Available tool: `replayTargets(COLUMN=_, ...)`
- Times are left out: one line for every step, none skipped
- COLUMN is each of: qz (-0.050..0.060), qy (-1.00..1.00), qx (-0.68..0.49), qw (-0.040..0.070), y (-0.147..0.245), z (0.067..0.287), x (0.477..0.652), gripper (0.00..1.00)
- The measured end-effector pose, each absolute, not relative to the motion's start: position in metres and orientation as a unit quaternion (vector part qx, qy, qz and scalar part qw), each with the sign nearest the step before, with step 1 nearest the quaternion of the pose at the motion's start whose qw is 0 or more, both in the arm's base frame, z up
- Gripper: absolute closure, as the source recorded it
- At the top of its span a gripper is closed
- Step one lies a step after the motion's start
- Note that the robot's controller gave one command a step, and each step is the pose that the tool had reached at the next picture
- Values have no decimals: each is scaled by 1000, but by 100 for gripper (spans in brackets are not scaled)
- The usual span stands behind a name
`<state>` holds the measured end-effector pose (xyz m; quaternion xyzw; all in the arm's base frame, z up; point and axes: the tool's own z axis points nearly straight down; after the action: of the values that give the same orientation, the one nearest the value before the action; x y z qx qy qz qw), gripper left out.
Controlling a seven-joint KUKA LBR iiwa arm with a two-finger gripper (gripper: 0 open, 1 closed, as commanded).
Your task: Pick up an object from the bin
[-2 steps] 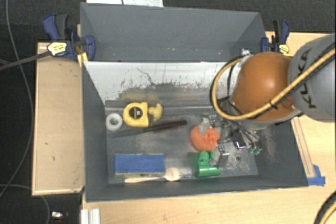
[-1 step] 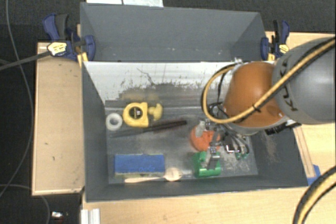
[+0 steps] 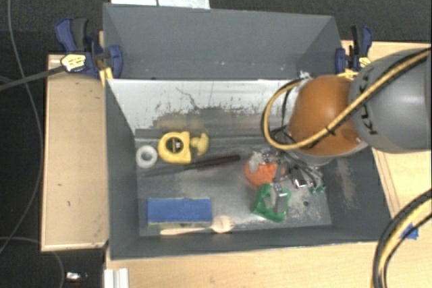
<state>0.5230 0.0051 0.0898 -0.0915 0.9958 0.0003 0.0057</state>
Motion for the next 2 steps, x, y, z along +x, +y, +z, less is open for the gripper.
replayTargets(qz=1, qy=996, qx=-91, qw=6, y=-10, z=81, x=554, gripper=0)
replayTargets(qz=3, qy=999, qx=-49, qw=8, y=-36, z=78, x=569, gripper=0)
